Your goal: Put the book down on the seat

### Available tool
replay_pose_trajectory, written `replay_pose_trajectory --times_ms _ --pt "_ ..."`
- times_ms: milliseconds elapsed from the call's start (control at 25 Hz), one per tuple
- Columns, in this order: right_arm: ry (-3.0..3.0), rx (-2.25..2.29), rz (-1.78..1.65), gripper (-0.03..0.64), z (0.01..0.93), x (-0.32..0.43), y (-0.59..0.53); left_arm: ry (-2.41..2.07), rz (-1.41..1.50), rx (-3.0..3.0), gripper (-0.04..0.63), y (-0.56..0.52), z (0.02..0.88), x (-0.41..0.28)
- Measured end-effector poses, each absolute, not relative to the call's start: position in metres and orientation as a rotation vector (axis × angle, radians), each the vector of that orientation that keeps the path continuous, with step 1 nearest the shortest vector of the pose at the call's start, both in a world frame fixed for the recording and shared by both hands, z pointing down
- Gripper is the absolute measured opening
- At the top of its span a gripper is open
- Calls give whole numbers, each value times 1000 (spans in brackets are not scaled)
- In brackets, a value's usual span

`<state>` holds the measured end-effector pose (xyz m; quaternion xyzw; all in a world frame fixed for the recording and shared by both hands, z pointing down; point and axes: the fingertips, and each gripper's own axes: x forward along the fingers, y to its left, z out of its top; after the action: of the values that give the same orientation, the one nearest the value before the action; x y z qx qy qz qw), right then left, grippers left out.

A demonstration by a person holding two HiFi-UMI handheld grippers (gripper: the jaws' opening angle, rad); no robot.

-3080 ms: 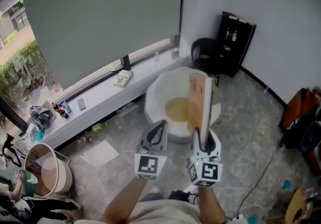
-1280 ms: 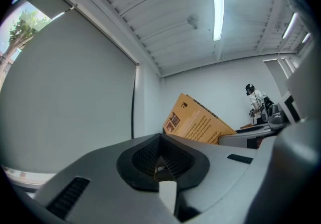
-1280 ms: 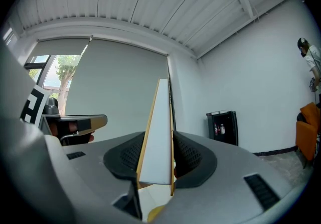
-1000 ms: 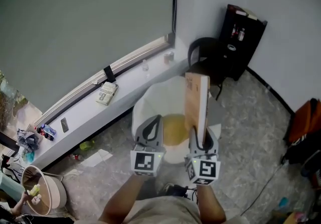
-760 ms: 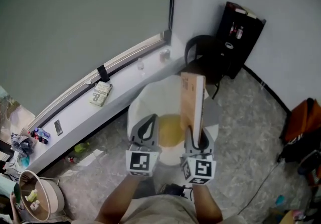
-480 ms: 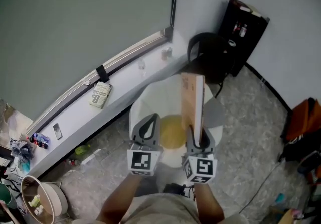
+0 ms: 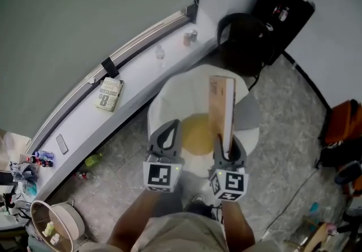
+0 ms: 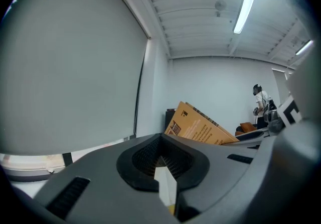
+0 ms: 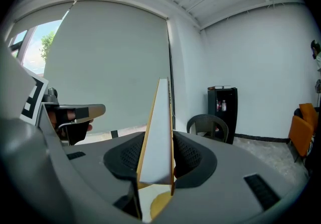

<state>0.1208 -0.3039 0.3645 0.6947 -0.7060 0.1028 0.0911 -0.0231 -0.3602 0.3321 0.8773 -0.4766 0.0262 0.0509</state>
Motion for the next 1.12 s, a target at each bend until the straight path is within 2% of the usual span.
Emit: replay_pose_trajectory --times_ms 640,1120 --pt "-1954 1867 492 150 561 111 -347 -1478 257 2436 6 -405 496 -50" --pt "-1858 1790 622 150 746 128 -364 -1488 358 2340 6 -409 651 -28"
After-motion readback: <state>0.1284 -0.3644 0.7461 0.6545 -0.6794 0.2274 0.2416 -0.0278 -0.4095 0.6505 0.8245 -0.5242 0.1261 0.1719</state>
